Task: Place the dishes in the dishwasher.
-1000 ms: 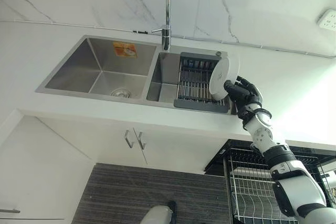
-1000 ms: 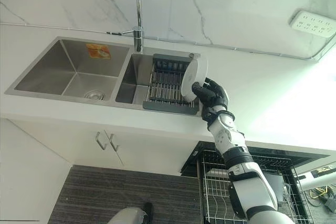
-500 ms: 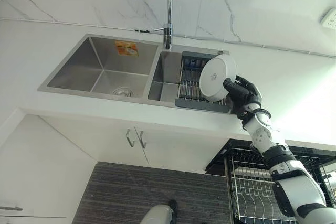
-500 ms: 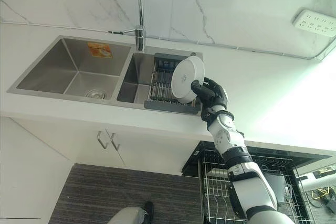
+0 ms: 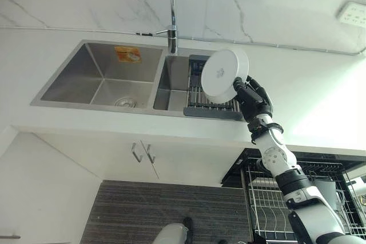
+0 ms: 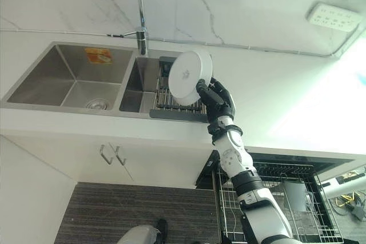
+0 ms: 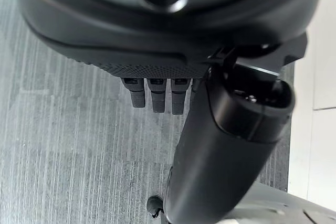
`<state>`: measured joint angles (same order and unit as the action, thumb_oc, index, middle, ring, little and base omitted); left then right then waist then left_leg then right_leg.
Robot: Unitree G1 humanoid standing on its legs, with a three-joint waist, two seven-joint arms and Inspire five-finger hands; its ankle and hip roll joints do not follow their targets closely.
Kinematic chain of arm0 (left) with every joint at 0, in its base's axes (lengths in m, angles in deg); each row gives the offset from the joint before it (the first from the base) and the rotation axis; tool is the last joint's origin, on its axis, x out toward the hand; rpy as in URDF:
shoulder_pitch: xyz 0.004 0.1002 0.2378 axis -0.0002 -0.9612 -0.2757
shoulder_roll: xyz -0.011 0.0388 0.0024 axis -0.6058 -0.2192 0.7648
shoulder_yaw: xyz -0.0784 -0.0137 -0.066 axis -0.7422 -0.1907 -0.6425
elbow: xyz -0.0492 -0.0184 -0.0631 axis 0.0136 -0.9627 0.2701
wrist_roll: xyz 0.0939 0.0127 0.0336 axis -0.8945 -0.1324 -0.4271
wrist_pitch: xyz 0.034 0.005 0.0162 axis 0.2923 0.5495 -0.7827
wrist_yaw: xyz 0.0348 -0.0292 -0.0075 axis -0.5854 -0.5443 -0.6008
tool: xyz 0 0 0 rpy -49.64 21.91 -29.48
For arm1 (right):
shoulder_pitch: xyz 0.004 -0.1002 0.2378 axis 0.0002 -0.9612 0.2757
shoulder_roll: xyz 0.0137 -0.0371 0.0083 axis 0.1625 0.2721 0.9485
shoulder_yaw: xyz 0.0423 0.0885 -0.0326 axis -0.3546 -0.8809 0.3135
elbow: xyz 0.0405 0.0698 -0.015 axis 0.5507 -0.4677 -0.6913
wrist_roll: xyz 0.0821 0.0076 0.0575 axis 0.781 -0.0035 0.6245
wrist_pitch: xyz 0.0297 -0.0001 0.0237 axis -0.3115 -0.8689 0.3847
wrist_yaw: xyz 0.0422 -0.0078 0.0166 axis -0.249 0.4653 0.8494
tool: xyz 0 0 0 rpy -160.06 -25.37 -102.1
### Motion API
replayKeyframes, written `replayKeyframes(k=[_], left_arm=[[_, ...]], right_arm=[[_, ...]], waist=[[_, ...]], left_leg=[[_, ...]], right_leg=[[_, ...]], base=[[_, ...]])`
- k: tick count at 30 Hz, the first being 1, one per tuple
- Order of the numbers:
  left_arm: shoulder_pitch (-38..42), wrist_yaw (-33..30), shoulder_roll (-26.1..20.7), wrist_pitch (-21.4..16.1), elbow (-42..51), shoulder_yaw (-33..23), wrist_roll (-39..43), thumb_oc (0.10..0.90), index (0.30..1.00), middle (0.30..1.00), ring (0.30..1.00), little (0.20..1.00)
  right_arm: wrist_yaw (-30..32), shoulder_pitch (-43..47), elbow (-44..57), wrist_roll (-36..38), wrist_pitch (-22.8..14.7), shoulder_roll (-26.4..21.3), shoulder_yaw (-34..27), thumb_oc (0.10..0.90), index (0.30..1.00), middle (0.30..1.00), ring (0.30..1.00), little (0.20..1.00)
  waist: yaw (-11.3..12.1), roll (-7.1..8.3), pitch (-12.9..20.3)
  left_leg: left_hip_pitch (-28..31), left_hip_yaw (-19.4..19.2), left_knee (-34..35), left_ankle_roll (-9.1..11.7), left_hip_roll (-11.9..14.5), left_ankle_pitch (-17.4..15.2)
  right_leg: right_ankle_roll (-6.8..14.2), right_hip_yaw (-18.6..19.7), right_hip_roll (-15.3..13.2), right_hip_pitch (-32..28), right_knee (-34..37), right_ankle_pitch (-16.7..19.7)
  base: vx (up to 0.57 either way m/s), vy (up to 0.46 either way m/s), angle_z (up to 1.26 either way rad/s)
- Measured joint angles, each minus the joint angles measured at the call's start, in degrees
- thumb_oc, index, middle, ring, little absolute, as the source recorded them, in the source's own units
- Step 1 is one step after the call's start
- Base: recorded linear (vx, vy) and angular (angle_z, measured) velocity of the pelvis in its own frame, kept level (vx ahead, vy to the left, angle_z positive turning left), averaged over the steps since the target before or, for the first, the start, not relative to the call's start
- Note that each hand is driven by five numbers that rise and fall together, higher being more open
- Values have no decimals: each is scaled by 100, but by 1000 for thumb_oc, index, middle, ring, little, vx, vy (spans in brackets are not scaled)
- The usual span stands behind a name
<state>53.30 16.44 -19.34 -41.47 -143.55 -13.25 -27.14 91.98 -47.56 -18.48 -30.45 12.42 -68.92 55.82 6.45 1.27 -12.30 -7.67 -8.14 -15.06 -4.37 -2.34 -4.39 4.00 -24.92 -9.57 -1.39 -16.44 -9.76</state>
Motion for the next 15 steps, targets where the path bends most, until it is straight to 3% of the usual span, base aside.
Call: replayKeyframes(k=[9, 10, 15], left_arm=[[-164, -11, 50, -242, -24, -2, -2, 800, 900, 900, 900, 900], [-210, -20, 88, -251, -32, -2, -8, 800, 900, 900, 900, 900], [-502, 2, 210, -423, -143, 33, -36, 800, 900, 900, 900, 900]], right_arm=[[-76, -177, 962, 372, -731, -25, 51, 400, 300, 300, 300, 300], [-75, -219, 1114, 434, -818, -40, 36, 400, 300, 300, 300, 300], [-148, -1161, 2010, 826, -1026, -265, -97, 400, 300, 300, 300, 300]], waist=[[-389, -39, 26], [-516, -68, 51], [-819, -166, 324]], left_leg=[[90, -486, 34, 3, 218, 1], [96, -574, 36, 7, 260, 4], [254, -1061, 149, 67, 418, 1]], right_leg=[[-51, 463, 95, 249, -144, 5], [-76, 566, 122, 315, -169, 20], [-154, 1055, 262, 532, -205, 55]], base=[[-126, -63, -31], [-122, -65, -42], [-83, -55, -50]])
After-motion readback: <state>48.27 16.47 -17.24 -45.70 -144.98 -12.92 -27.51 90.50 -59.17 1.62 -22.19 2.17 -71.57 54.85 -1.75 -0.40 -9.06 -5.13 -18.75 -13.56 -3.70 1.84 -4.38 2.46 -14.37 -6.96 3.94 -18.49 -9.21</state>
